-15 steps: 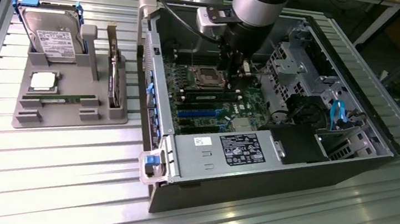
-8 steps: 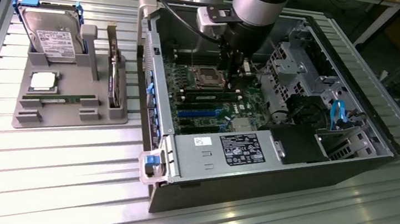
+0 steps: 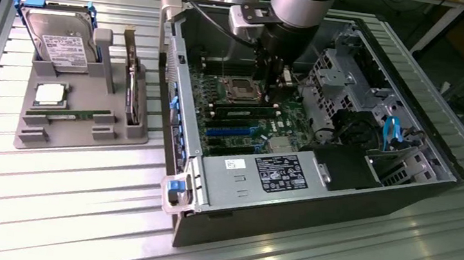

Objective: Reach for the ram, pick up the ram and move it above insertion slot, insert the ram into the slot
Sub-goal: 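Insert the ram into the slot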

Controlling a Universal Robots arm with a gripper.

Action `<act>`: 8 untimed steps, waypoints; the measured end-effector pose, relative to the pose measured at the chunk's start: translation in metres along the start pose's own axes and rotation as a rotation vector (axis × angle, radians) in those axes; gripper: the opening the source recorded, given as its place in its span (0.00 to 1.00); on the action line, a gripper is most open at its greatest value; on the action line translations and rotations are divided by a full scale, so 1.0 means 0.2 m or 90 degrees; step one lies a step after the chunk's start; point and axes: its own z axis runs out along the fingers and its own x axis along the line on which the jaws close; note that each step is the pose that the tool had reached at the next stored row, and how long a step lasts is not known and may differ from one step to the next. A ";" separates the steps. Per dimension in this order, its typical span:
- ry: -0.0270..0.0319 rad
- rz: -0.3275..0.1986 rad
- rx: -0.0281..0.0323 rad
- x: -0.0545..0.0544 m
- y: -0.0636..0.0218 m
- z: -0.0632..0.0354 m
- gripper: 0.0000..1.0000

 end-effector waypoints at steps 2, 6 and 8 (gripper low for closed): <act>-0.0003 0.000 -0.0002 0.00 -0.005 -0.061 0.64; -0.0018 0.000 -0.0003 -0.01 -0.007 -0.095 0.64; -0.0016 0.000 -0.0004 -0.01 -0.007 -0.095 0.64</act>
